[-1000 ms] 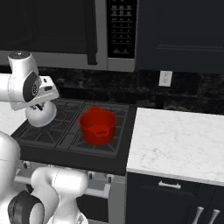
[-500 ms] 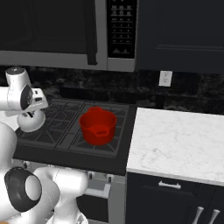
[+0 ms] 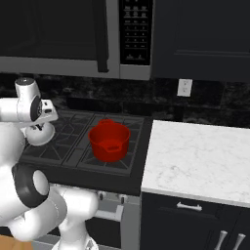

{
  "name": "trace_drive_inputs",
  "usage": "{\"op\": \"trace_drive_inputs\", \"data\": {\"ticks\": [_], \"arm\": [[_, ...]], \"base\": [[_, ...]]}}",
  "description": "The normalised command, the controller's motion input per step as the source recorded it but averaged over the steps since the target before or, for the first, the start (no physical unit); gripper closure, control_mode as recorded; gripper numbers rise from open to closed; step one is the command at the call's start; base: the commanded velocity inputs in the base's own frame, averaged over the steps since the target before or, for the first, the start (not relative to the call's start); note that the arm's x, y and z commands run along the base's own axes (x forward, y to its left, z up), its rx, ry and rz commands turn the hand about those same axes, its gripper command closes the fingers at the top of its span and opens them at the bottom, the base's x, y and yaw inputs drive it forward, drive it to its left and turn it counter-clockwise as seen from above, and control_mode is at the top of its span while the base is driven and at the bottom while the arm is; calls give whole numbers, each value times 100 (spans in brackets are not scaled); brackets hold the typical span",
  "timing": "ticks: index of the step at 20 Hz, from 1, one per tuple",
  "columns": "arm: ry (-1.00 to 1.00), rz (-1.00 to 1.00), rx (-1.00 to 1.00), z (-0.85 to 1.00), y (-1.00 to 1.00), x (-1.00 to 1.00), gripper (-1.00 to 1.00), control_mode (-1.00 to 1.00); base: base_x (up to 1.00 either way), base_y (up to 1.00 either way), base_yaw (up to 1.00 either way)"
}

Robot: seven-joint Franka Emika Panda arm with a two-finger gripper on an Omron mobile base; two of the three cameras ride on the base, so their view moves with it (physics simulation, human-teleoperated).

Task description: Pick the kettle from the counter and place it on a stove burner. Then turn the burner on.

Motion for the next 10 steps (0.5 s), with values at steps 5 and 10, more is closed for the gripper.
{"op": "trace_drive_inputs", "data": {"ticks": [5, 10], "arm": [[7, 0, 0, -25, 0, 15, 100, -100], [0, 0, 0, -39, 0, 26, 100, -100]], "base": [[0, 0, 0], [0, 0, 0]]}}
